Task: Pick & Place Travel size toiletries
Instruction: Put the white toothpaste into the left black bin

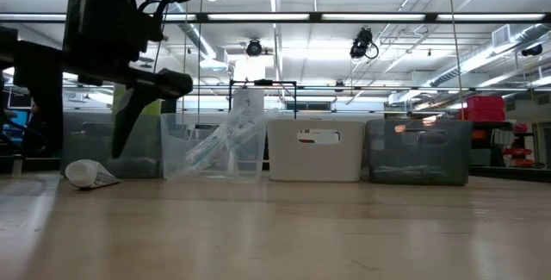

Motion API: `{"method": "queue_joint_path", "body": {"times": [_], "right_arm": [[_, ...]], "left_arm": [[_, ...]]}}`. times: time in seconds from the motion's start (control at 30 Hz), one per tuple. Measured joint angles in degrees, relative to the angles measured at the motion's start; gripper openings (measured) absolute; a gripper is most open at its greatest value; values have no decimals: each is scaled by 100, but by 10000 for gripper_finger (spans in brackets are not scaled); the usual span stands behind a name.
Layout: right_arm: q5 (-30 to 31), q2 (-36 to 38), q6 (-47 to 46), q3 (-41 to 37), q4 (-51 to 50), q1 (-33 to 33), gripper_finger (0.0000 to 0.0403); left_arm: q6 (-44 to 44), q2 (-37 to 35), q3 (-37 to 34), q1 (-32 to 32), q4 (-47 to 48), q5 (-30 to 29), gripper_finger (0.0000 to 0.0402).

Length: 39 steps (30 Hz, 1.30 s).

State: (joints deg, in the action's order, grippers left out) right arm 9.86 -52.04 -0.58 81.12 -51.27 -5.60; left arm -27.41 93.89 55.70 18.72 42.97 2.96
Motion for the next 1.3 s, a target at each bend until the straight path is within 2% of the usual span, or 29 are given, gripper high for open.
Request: {"method": "queue_joint_path", "body": {"times": [0.5, 0.73, 1.0, 1.13, 1.3], "right_arm": [[7, -1, 0, 0, 2, -1, 14], [14, -1, 0, 0, 2, -1, 14], [14, 1, 0, 0, 1, -1, 14], [14, 1, 0, 0, 2, 1, 14], [14, 1, 0, 0, 2, 1, 14]], "left_arm": [[-624, 3, -76, -33, -358, 84, 220], [-629, 474, -76, -28, -602, 103, 219], [-606, 551, -63, -28, -694, 96, 219], [-606, 551, -63, -28, -694, 90, 203], [-607, 551, -63, -28, -685, 88, 163]]}}
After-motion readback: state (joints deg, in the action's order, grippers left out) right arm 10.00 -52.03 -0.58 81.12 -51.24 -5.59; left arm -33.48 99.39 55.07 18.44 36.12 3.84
